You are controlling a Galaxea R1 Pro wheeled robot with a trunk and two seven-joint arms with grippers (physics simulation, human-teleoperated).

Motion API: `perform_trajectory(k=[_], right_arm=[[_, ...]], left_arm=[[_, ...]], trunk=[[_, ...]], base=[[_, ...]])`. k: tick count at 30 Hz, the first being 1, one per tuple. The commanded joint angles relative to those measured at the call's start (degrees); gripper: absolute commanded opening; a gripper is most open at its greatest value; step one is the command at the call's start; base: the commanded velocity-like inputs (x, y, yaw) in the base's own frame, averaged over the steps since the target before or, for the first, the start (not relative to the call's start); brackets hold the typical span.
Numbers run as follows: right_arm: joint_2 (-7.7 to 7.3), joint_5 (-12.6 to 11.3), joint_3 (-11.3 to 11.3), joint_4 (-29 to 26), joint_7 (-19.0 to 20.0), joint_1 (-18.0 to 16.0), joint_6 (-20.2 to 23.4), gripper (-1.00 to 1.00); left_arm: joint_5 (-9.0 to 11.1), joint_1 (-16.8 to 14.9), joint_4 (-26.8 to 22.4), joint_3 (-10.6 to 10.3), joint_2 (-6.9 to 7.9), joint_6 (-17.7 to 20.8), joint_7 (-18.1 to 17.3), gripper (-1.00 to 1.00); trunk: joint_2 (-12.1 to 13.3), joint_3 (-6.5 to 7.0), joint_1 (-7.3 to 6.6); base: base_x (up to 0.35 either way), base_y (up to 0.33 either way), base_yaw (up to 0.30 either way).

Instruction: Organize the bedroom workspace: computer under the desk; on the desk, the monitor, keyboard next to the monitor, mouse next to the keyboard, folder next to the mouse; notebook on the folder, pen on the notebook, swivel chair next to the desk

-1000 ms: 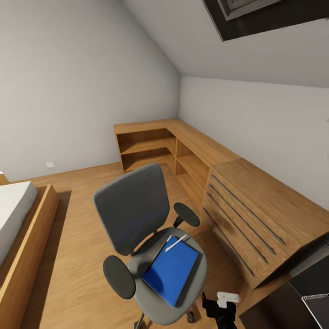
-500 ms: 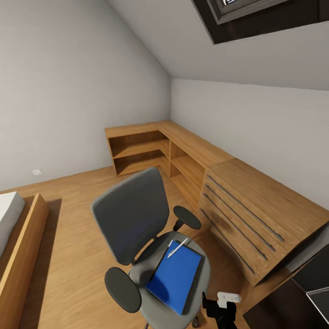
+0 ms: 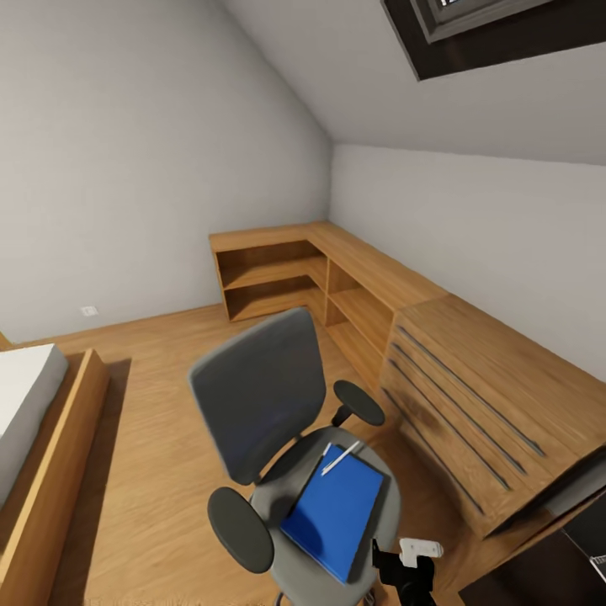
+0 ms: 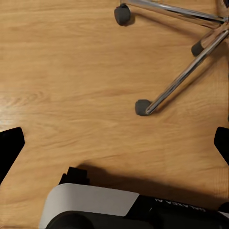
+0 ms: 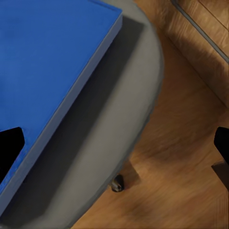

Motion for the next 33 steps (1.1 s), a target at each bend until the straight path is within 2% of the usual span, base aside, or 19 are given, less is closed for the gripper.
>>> perform_trajectory(k=[1, 4, 6, 10, 13, 20, 22, 24, 27, 33], right_arm=[[0.02, -0.22, 0.5, 0.11, -0.28, -0.05, -0.18, 1.0], [-0.05, -0.22, 0.49, 0.09, -0.28, -0.05, -0.18, 1.0], [-0.13, -0.24, 0.43, 0.04, -0.28, -0.05, -0.18, 1.0], [-0.28, -0.22, 0.31, 0.02, -0.35, -0.05, -0.26, 1.0], [-0.38, -0.24, 0.24, -0.01, -0.36, -0.05, -0.27, 1.0], [-1.9, -0.71, -0.26, -0.55, -0.84, -0.09, -0.03, 1.0], [-1.96, -0.69, -0.28, -1.27, -2.12, -0.12, 0.17, 1.0], [-2.01, -0.62, -0.3, -3.68, -5.12, -0.13, 0.5, 1.0], [-2.49, -0.53, -0.3, -7.92, -8.4, -0.14, 3.76, 1.0], [-4.64, -0.36, -0.31, -21.31, -10.09, -0.14, 20.45, 1.0]], left_arm=[[0.82, -0.03, 0.05, -0.31, 0.03, -0.09, -0.37, 1.0], [1.95, -0.03, 0.05, -0.3, 0.13, -0.09, -0.37, 1.0], [3.67, -0.03, 0.05, -0.3, 0.44, -0.08, -0.38, 1.0], [4.46, -0.05, 0.05, -0.36, 1.28, -0.08, -0.44, 1.0], [4.49, -0.04, 0.05, -0.32, 1.32, -0.08, -0.45, 1.0], [4.51, -0.03, 0.05, -0.3, 1.34, -0.09, -0.46, 1.0], [4.51, -0.03, 0.05, -0.29, 1.34, -0.09, -0.46, 1.0], [4.51, -0.03, 0.05, -0.29, 1.34, -0.09, -0.46, 1.0], [4.55, -0.03, 0.05, -0.28, 1.34, -0.09, -0.46, 1.0], [5.44, -0.03, 0.05, -0.21, 1.34, -0.08, -0.46, 1.0]], trunk=[[-0.04, -0.09, 0.0], [-0.04, -0.18, 0.0], [-0.04, -0.23, 0.0], [-0.04, -0.25, 0.0], [-0.04, -0.25, 0.0], [-0.04, -0.25, 0.0], [-0.04, -0.25, 0.0], [-0.04, -0.25, 0.0], [-0.04, -0.25, 0.0], [-0.04, -0.25, 0.0]], base=[[0.0, 0.0, 0.204], [0.0, 0.0, 0.158], [0.0, 0.0, 0.083], [0.0, 0.0, 0.02], [0.0, 0.0, 0.002], [0.0, 0.0, 0.0], [0.0, 0.0, 0.0], [0.0, 0.0, 0.0], [0.0, 0.0, 0.0], [0.0, 0.0, 0.0]])
